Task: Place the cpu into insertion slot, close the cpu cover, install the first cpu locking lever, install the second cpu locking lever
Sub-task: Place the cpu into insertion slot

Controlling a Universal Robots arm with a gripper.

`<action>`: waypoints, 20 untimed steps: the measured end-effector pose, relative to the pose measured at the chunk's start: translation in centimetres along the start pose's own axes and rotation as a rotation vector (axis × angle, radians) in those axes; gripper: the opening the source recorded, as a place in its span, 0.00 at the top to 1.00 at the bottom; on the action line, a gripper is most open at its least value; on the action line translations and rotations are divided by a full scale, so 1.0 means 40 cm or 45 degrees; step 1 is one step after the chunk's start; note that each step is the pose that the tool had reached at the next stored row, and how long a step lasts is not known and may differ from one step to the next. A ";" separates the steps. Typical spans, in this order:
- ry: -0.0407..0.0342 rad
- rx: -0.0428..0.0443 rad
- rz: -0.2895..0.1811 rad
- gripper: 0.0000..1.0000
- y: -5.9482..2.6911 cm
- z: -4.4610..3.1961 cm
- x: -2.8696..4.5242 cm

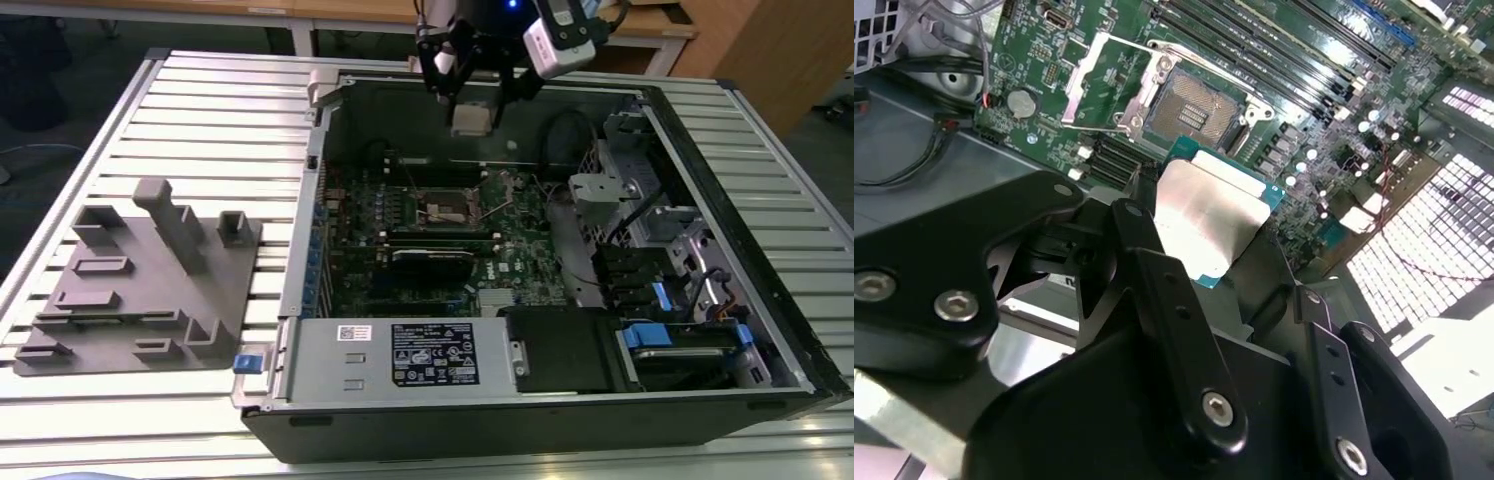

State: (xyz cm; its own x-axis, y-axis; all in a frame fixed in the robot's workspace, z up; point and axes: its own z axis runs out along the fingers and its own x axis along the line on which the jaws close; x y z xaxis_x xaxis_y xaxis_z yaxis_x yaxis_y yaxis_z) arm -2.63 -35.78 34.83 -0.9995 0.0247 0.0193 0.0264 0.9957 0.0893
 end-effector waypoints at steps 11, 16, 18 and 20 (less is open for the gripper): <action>0.0000 0.000 0.000 0.46 -0.003 0.031 -0.001; 0.0000 0.000 0.000 0.46 -0.003 0.035 -0.001; -0.0001 0.000 0.000 0.46 -0.003 0.036 -0.001; -0.0001 0.000 0.000 0.46 -0.003 0.037 -0.001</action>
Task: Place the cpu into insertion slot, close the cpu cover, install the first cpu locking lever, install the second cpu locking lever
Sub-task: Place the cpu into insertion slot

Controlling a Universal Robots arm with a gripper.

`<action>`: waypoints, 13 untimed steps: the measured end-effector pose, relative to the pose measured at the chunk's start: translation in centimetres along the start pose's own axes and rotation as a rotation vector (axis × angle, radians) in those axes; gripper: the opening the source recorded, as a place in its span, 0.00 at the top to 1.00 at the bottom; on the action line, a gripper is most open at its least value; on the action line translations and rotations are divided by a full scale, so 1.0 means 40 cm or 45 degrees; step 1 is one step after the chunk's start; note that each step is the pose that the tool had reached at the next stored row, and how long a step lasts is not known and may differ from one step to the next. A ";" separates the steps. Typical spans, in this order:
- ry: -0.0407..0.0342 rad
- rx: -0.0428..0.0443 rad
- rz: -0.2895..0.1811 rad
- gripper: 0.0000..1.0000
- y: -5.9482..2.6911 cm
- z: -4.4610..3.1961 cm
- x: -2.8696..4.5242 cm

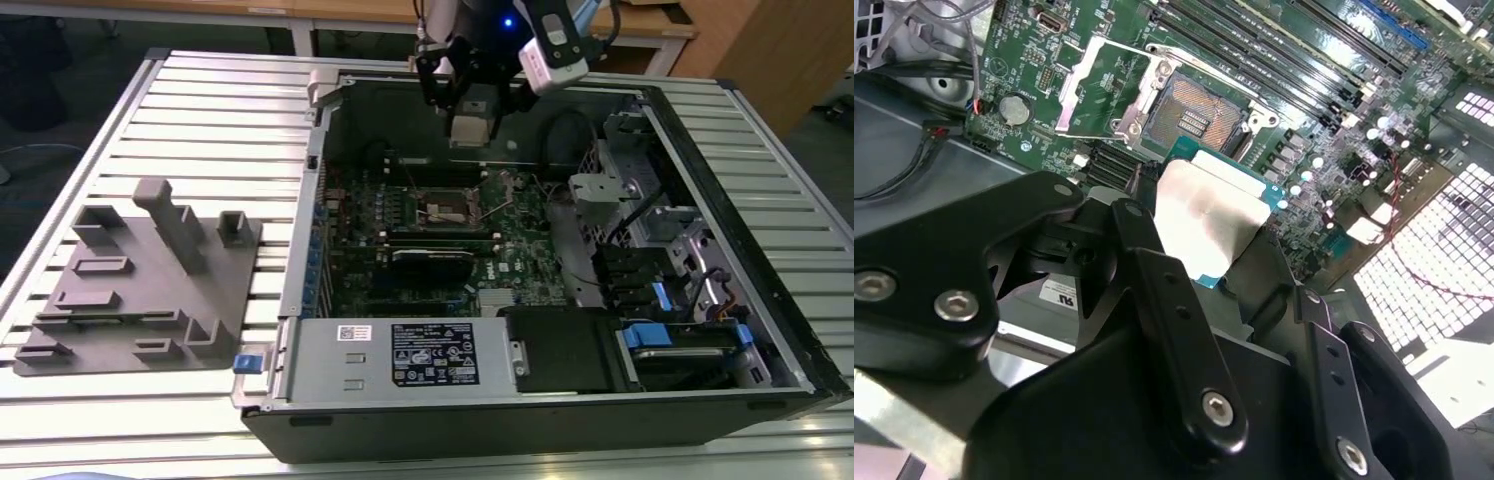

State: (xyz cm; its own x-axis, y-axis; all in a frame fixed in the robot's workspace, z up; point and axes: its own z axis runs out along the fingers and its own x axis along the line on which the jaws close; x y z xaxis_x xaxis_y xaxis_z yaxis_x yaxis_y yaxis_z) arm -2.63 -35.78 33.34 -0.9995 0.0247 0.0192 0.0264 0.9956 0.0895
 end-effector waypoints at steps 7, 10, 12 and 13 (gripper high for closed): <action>0.0001 0.000 0.000 0.46 0.000 0.003 0.000; -0.0001 0.000 0.000 0.46 -0.001 0.006 0.000; 0.0000 0.000 0.000 0.46 -0.001 0.010 0.000; 0.0000 0.000 0.000 0.46 -0.001 0.012 0.000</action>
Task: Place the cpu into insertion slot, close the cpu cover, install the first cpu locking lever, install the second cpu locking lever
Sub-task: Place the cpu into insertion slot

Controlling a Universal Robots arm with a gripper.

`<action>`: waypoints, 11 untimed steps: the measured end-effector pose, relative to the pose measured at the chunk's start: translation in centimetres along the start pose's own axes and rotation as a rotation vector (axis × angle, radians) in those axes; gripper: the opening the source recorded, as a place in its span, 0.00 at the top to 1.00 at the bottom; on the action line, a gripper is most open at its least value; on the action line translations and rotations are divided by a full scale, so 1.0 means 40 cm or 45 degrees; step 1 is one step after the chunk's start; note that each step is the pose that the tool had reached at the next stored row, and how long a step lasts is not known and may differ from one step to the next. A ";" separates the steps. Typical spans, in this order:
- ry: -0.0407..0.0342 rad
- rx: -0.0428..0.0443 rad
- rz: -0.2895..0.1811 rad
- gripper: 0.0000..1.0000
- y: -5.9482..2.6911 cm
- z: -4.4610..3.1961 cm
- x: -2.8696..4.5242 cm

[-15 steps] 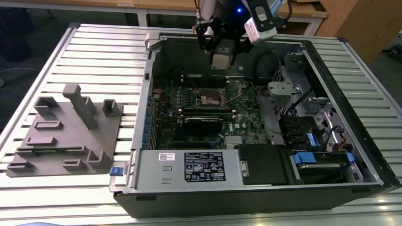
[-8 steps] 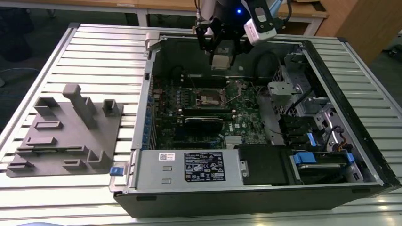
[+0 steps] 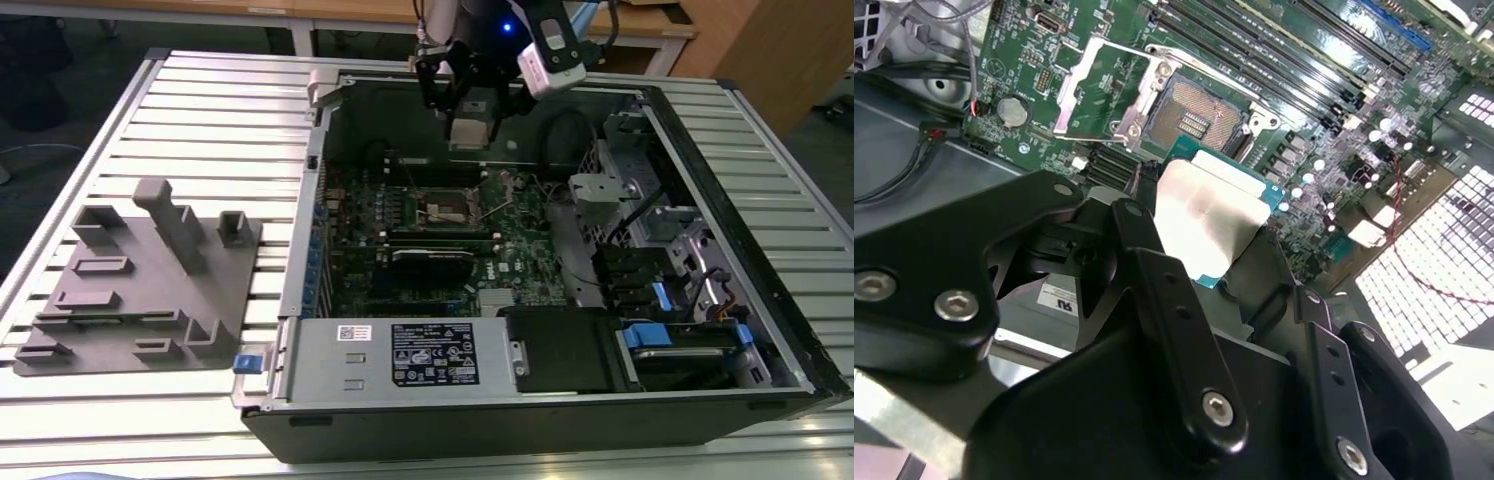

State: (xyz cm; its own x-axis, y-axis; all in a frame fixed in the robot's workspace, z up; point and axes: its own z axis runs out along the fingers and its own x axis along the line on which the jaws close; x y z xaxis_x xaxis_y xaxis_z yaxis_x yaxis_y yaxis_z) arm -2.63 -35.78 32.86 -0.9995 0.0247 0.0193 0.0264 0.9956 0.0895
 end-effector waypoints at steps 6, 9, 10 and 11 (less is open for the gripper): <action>0.0001 0.000 0.000 0.46 -0.002 0.022 0.000; 0.0001 0.000 0.000 0.46 -0.003 0.035 -0.001; 0.0000 0.000 0.000 0.46 -0.003 0.039 -0.001; 0.0001 0.000 0.000 0.46 -0.004 0.043 -0.001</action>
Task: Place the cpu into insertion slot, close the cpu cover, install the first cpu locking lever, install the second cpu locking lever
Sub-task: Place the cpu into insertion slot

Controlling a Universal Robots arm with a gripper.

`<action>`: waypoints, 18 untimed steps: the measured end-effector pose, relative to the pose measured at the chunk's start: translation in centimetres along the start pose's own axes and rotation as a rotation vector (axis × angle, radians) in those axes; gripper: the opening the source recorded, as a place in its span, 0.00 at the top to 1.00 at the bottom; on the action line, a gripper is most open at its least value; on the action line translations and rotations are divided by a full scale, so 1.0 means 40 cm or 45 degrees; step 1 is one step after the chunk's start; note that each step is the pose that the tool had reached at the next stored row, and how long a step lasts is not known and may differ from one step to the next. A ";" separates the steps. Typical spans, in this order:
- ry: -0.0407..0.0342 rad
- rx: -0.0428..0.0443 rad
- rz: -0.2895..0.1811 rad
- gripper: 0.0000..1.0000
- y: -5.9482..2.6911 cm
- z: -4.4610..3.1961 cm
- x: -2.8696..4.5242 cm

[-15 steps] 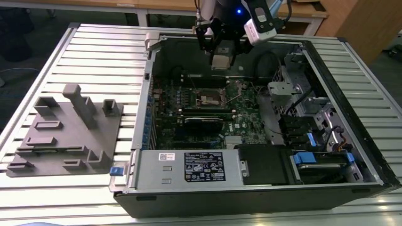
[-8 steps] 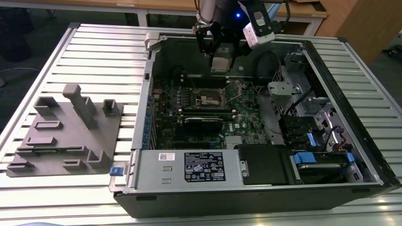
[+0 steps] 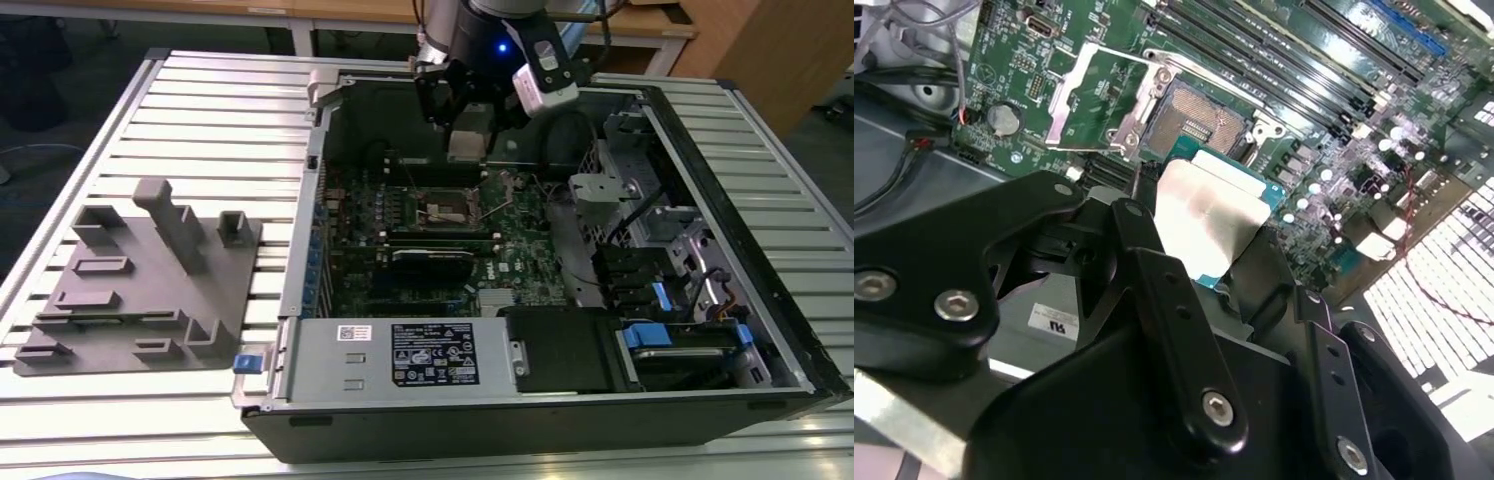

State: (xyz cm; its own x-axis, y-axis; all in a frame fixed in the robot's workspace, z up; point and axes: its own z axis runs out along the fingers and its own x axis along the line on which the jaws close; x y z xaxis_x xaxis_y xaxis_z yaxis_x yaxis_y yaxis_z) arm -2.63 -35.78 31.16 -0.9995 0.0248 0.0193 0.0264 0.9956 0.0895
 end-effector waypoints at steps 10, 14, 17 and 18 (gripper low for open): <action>-0.0001 0.000 0.000 0.46 -0.004 0.045 -0.001; 0.0002 0.000 0.000 0.46 -0.005 0.052 -0.001; -0.0002 0.001 0.002 0.46 -0.005 0.054 -0.001; -0.0005 0.001 0.006 0.46 -0.005 0.055 -0.001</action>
State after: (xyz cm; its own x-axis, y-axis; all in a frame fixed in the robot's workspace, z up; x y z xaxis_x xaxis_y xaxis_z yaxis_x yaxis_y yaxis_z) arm -2.63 -35.78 28.97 -0.9994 0.0296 0.0193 0.0312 0.9956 0.0882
